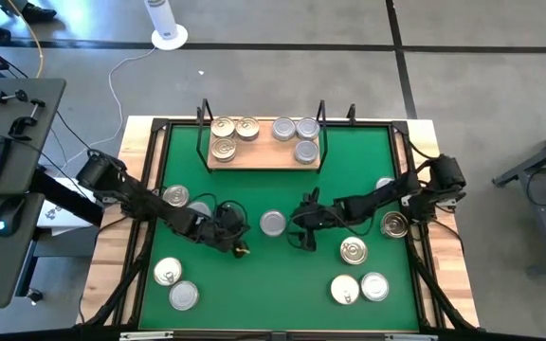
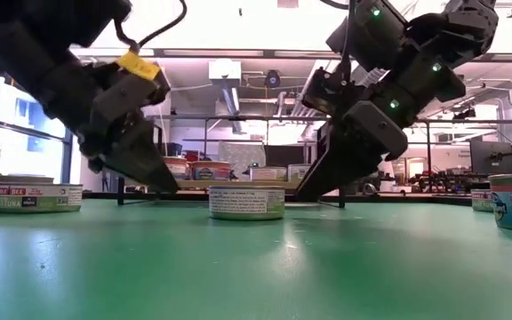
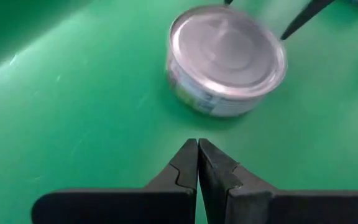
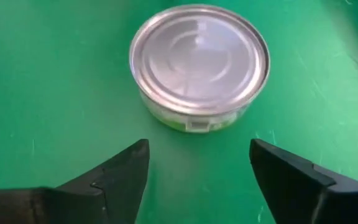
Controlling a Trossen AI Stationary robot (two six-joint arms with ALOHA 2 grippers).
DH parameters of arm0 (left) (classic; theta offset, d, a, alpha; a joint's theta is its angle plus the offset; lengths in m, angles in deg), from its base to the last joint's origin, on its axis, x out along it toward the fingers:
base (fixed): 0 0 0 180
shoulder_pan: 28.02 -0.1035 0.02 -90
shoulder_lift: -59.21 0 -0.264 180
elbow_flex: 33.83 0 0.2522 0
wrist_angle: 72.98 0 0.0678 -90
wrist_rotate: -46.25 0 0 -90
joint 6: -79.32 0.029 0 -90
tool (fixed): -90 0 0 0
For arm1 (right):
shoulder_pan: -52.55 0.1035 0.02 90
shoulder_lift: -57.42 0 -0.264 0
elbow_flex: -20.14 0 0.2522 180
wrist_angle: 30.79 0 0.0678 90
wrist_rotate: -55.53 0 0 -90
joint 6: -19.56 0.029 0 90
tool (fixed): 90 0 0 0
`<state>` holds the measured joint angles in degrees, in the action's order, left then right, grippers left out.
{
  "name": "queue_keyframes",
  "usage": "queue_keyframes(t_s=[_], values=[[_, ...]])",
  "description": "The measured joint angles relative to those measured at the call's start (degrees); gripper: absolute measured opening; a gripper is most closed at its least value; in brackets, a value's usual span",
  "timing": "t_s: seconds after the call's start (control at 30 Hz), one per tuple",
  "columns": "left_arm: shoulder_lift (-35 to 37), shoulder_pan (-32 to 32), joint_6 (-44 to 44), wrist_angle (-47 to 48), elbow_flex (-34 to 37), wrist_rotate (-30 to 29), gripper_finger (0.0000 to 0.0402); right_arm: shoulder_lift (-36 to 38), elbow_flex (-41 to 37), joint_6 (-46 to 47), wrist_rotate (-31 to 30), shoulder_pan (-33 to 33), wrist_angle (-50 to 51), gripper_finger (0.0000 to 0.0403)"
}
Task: Stack canned seafood by type on shelf
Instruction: Put the green tuna can on the shelf and align with the other green tuna can
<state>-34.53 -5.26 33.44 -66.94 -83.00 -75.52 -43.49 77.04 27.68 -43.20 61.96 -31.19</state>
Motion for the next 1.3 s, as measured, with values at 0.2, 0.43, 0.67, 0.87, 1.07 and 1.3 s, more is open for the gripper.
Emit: queue_keyframes(t_s=[0.2,0.43,0.67,0.87,1.07,1.3], values=[[-3.6,-1.04,-0.07,-3.79,-0.07,3.08,0.0,-1.36,0.02,2.27,-2.9,0.1,0.96,0.0349],[-5.44,-2.63,-0.03,-5.83,-0.03,1.83,0.0,-6.31,0.13,-7.16,-0.53,1.36,-7.31,0.0393],[-6.05,-4.13,0.47,-8.51,-0.06,-3.1,0.0,-10.09,-0.04,-5.11,0.38,0.31,-19.14,0.0394],[-6.8,-5.21,3.11,-12.85,-0.03,-3.44,0.0,-12.67,-0.05,-3.39,1.54,-1.36,-27.13,0.0394],[-11.71,-5.81,4.12,-20.47,0.12,-3.39,0.0,-16.6,1.12,-4.84,2.62,-1.44,-33.17,0.0394],[-12.2,-6.29,6.52,-22.59,-0.07,-2.23,0.0,-17.65,2.51,-4.78,2.97,-0.73,-33.31,0.0388]])
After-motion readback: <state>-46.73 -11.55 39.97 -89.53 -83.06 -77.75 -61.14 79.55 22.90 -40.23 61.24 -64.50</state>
